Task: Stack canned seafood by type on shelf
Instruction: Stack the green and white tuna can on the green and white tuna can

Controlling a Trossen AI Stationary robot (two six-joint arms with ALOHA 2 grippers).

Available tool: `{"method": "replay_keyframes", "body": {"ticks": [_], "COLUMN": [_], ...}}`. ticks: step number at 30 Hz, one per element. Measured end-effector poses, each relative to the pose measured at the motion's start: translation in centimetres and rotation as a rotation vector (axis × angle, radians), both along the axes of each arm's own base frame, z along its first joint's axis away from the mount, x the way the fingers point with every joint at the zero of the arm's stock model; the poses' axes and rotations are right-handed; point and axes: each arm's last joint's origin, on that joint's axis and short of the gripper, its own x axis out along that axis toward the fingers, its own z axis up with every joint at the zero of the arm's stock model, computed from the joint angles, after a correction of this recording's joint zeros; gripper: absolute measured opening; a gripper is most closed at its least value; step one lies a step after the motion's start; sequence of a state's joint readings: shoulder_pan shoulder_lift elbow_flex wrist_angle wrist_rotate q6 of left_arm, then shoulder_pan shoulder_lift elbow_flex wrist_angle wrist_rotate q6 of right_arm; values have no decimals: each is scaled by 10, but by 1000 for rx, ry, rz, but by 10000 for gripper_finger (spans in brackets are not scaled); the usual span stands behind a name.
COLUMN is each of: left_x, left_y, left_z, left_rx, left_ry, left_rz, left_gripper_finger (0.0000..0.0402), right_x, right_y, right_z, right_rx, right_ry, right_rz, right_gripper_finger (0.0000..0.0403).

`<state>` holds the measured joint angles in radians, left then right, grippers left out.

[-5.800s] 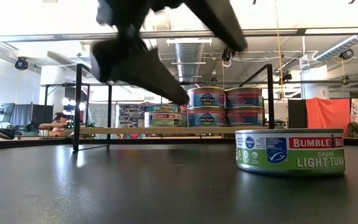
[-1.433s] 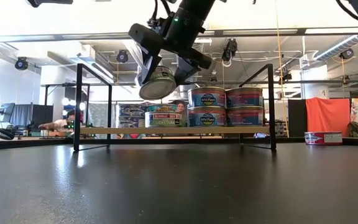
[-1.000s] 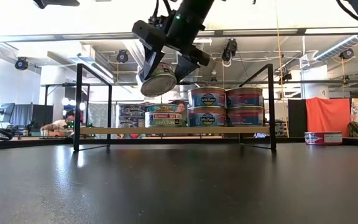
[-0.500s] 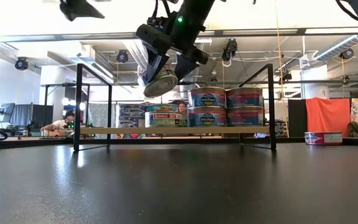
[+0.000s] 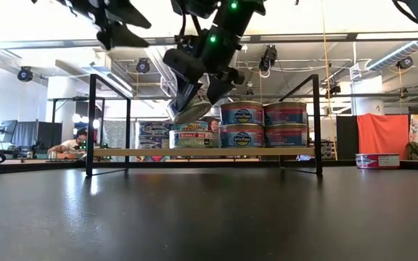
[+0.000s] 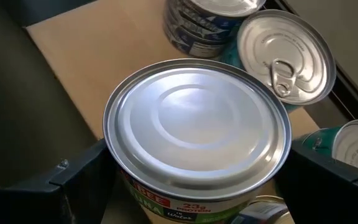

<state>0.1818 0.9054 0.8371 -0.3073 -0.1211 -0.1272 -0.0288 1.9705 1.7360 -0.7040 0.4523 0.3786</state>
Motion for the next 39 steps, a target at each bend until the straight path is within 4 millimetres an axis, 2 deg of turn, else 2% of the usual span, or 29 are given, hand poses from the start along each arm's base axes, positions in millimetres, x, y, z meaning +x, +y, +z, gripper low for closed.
{"method": "replay_keyframes", "body": {"ticks": [9,18,28,32,39], "left_x": [30,50,71,75,75], "left_y": [18,27,41,47,58], "left_z": [-8,-28,-57,-65,-67], "left_rx": [-2,28,27,-11,-64], "left_ry": [99,183,287,309,272], "left_rz": [37,-157,-103,-64,-121], "left_gripper_finger": [309,309,300,247,72], "right_x": [3,2,1,1,1], "right_y": [-7,-7,-7,-7,-7], "right_z": [1,-15,-17,-17,-17], "right_rx": [61,75,70,73,74], "right_ry": [-65,-39,-21,-21,-24], "right_rz": [-36,-64,-61,-60,-60], "right_gripper_finger": [365,365,365,365,365]}}
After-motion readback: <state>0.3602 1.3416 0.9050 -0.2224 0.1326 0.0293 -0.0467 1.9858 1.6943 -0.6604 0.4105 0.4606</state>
